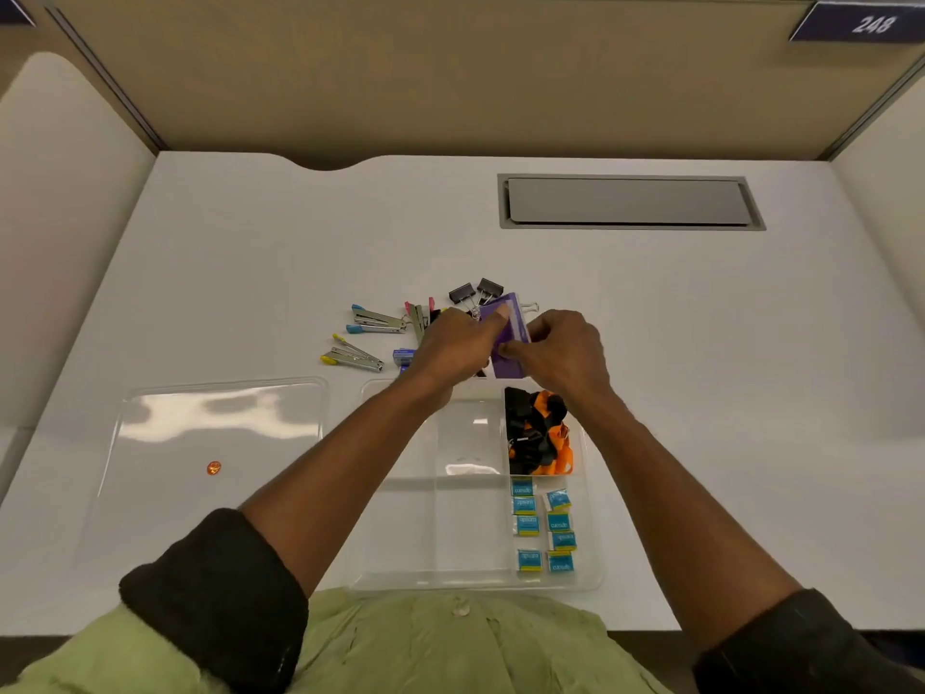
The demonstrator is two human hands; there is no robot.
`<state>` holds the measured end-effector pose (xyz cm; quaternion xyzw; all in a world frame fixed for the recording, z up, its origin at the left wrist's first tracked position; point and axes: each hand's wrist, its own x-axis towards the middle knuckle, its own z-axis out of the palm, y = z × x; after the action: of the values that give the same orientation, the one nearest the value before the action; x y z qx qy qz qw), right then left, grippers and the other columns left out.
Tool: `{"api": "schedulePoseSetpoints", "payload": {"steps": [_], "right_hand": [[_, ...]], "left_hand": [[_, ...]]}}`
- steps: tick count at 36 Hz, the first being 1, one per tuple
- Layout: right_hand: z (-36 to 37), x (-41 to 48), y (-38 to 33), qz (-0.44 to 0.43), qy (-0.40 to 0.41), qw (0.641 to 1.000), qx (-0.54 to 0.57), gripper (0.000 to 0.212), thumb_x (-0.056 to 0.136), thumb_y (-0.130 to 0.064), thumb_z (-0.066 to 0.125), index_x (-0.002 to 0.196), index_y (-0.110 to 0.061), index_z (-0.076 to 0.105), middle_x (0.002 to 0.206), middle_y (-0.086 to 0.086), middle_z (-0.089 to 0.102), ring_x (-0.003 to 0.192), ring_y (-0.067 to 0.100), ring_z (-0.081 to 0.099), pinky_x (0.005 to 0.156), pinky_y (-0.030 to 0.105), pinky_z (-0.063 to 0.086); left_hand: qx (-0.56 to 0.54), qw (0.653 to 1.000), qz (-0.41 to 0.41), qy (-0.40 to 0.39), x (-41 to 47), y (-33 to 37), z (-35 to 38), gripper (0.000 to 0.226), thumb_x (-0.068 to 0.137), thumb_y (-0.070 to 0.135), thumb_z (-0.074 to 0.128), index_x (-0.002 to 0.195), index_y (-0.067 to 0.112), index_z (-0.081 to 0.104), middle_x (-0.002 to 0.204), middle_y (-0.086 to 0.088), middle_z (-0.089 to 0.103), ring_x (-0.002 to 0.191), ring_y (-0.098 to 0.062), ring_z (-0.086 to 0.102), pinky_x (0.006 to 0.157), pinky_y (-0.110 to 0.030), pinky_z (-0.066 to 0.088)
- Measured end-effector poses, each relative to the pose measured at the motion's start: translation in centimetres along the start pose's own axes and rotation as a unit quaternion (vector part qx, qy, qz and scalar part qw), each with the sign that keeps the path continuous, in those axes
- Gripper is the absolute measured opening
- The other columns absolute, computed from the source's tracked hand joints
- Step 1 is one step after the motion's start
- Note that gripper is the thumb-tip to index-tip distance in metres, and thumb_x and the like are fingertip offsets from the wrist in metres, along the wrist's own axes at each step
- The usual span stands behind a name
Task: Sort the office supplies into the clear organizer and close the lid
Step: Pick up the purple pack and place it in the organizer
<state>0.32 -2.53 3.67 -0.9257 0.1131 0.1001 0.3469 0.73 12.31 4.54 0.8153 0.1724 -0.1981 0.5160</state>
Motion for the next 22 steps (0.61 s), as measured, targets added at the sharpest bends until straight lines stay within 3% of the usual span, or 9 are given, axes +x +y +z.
{"api": "schedulePoseSetpoints", "payload": {"steps": [5, 8, 13, 17, 22], "right_hand": [[-1.3, -5.2, 0.7, -0.079, 0.049, 0.995, -0.038, 0.044, 0.075, -0.048, 0.083, 0.100, -0.019, 0.061, 0.091, -0.004, 0.069, 0.076, 0.016, 0.067, 0.061, 0.026, 0.052], [-0.9, -8.0, 1.5, -0.096, 0.037, 0.994, -0.026, 0.051, 0.075, -0.050, 0.082, 0.107, -0.020, 0.057, 0.104, 0.000, 0.073, 0.083, 0.017, 0.070, 0.066, 0.028, 0.059], [0.4, -11.4, 3.3, -0.145, 0.005, 0.989, -0.022, 0.047, 0.073, -0.050, 0.080, 0.102, -0.025, 0.053, 0.098, -0.007, 0.073, 0.074, 0.013, 0.070, 0.063, 0.034, 0.061], [1.9, -13.9, 4.6, -0.167, -0.033, 0.985, -0.018, 0.046, 0.070, -0.057, 0.075, 0.099, -0.031, 0.048, 0.090, -0.014, 0.064, 0.075, 0.007, 0.064, 0.058, 0.035, 0.057], [3.5, -17.3, 5.6, -0.163, -0.048, 0.985, -0.032, 0.051, 0.070, -0.060, 0.072, 0.101, -0.033, 0.043, 0.099, -0.015, 0.055, 0.079, 0.007, 0.058, 0.056, 0.030, 0.053]], "left_hand": [[-0.043, 0.999, -0.001, -0.028, -3.9, 0.6, -0.8, 0.070, 0.094, 0.073, 0.052, 0.099, 0.007, 0.077, 0.089, -0.006, 0.082, 0.075, -0.019, 0.081, 0.081, -0.037, 0.067], [-0.102, 0.993, -0.019, -0.052, -6.2, -0.1, -1.0, 0.065, 0.094, 0.068, 0.059, 0.101, 0.005, 0.077, 0.091, -0.009, 0.082, 0.075, -0.020, 0.082, 0.080, -0.038, 0.068], [-0.158, 0.982, -0.076, -0.071, -9.2, -3.0, -1.1, 0.056, 0.093, 0.055, 0.071, 0.106, 0.000, 0.074, 0.093, -0.015, 0.082, 0.083, -0.029, 0.082, 0.085, -0.047, 0.067], [-0.165, 0.976, -0.110, -0.091, -11.5, -5.0, -1.9, 0.039, 0.100, 0.038, 0.067, 0.103, 0.000, 0.074, 0.088, -0.016, 0.082, 0.080, -0.031, 0.082, 0.082, -0.046, 0.067], [-0.146, 0.973, -0.135, -0.118, -13.4, -7.4, -2.4, 0.046, 0.105, 0.041, 0.059, 0.108, -0.001, 0.074, 0.087, -0.016, 0.082, 0.079, -0.032, 0.081, 0.075, -0.041, 0.068]]}}
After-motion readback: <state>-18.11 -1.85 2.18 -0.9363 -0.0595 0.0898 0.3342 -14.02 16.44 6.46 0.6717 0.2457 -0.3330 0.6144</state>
